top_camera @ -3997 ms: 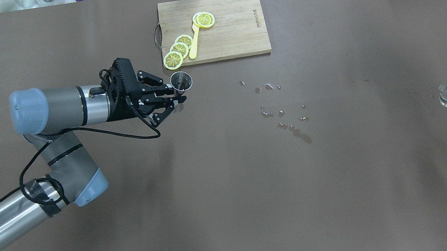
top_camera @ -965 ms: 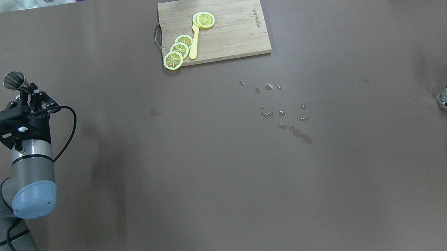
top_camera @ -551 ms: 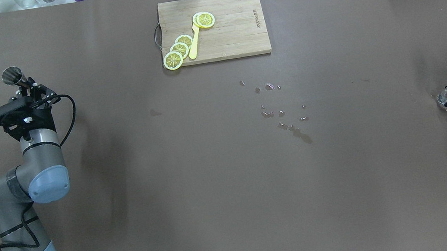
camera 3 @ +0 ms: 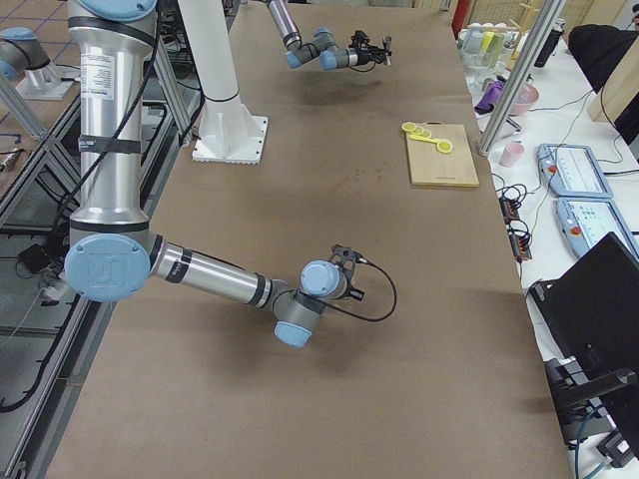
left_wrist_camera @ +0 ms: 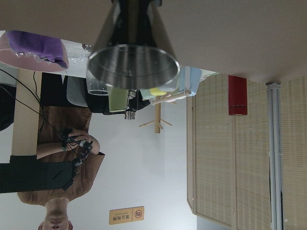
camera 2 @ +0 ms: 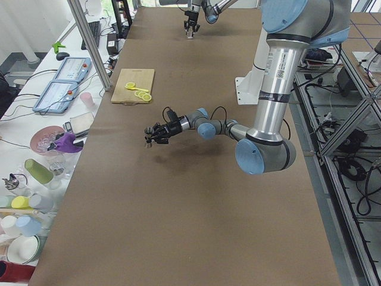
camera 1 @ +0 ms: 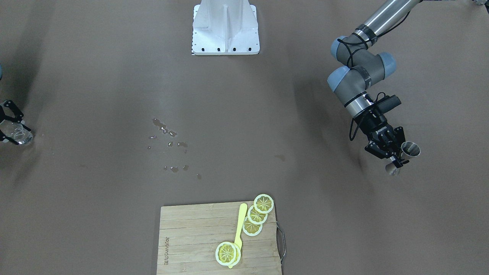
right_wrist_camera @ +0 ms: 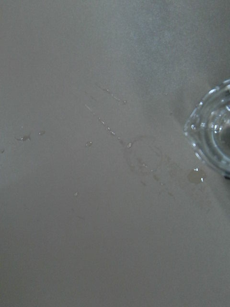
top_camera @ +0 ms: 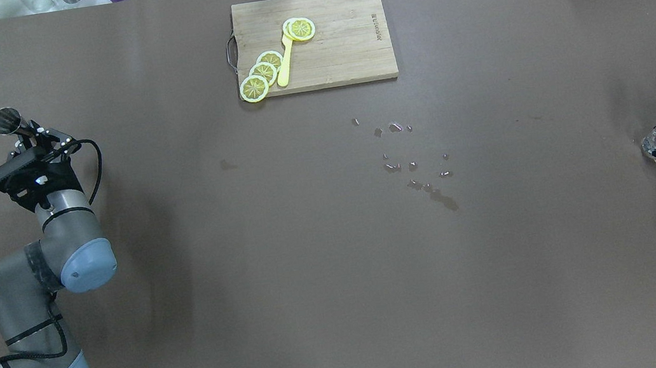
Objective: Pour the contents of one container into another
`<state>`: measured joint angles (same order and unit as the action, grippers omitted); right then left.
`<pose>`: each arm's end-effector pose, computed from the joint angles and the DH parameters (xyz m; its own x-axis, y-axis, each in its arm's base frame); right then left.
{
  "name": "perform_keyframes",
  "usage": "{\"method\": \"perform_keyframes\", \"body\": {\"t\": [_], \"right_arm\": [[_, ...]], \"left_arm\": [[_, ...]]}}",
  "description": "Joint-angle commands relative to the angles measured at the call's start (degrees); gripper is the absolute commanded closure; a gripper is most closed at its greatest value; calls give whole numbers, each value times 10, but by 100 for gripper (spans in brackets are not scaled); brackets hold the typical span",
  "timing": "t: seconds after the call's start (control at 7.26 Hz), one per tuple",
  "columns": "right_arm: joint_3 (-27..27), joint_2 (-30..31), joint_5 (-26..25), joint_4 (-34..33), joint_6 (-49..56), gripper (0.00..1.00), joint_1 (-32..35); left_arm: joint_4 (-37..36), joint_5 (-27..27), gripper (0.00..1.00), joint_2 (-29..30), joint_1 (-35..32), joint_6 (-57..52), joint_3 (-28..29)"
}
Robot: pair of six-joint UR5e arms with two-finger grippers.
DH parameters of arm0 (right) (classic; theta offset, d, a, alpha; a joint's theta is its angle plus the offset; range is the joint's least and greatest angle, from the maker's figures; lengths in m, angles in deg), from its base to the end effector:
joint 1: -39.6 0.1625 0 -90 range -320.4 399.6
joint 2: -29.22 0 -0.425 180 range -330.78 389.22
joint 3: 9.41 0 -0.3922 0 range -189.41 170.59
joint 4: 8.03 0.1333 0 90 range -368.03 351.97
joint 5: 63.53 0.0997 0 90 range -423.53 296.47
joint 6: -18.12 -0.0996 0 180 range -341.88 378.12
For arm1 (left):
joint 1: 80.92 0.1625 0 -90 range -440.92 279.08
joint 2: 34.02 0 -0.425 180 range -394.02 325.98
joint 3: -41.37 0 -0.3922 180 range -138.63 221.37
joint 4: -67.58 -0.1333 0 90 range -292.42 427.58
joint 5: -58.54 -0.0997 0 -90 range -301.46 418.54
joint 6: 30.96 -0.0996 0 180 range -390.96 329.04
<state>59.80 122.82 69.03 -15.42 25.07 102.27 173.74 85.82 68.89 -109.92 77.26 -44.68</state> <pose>-0.1459 -0.4259 0.7025 0.3583 -0.8993 0.2507 0.2873 0.3617 0.8869 0.4102 -0.4810 0.5147 0.5795 -0.4851 -0.6548 0.7721 0.0698 0.6316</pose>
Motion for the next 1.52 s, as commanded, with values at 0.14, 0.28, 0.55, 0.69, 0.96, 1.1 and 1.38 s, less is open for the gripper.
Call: {"method": "perform_keyframes", "body": {"t": [0.14, 0.28, 0.55, 0.69, 0.96, 1.1, 1.38], "right_arm": [[0, 0, -22, 0, -18, 100, 0], [1, 0, -24, 0, -18, 89, 0], [-25, 0, -37, 54, -30, 0, -3], [-33, 0, -36, 72, -47, 0, -4], [-33, 0, -34, 74, -55, 0, -5], [-31, 1, -32, 85, -69, 0, -5], [-26, 10, -23, 90, -74, 0, -4]], "left_arm": [[-4, 53, 100, -1, 7, 9, -10], [-4, 65, 100, -1, 11, 9, -10], [-4, 87, 100, -3, 24, 3, -26], [-4, 106, 100, -5, 28, 2, -38], [-4, 112, 100, -6, 29, -5, -42], [-4, 115, 97, -6, 29, -22, -42], [-5, 113, 86, -7, 32, -30, -43]]}}
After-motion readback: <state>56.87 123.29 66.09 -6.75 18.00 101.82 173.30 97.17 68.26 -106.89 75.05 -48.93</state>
